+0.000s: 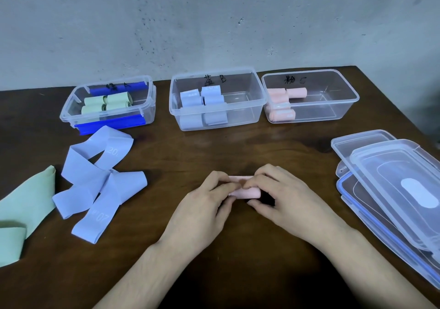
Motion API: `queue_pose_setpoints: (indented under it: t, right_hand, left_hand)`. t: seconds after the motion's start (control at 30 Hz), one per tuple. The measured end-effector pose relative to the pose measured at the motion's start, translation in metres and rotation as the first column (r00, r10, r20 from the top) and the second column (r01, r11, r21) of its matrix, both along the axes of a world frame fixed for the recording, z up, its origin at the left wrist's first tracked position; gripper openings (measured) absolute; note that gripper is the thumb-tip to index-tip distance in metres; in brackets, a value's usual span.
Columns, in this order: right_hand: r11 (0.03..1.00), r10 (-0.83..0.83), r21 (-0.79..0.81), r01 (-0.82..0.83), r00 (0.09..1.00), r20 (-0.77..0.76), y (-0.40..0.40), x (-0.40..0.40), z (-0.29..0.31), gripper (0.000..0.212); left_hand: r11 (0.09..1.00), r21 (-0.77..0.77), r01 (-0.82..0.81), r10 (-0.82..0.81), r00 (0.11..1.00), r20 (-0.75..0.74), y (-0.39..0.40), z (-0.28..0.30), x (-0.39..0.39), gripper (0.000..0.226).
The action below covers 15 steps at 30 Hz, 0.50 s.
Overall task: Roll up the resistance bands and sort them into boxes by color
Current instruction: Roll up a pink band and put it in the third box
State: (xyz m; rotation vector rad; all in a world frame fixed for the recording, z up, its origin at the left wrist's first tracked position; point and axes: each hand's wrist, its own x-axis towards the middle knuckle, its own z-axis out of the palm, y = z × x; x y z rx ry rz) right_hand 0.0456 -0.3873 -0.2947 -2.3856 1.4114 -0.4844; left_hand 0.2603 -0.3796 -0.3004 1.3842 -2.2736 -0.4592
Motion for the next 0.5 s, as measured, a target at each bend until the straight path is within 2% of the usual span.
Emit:
queue_pose_setpoints:
  t: [0.2,0.4,0.5]
  right_hand:
    - [0.999,-0.015,-0.035,0.016,1.0,0.027,-0.006,0.0,-0.003,0.021]
    - [0.994,-0.045,-0.101,0.036,0.995,-0.091,-0.009,0.0,-0.001,0.035]
    - [0.997,-0.037,-0.071,0.028,0.991,-0.132,-0.012,0.002,-0.001,0.041]
  left_hand:
    - [1.0,-0.02,-0.003,0.004,1.0,0.029,0.0,0.0,-0.002,0.029]
    - [0.997,-0.066,-0.043,0.049,0.995,0.084,-0.01,-0.001,-0.007,0.034]
    - [0.996,-0.072,-0.062,0.071,0.988,0.137,-0.013,-0.001,-0.009,0.037]
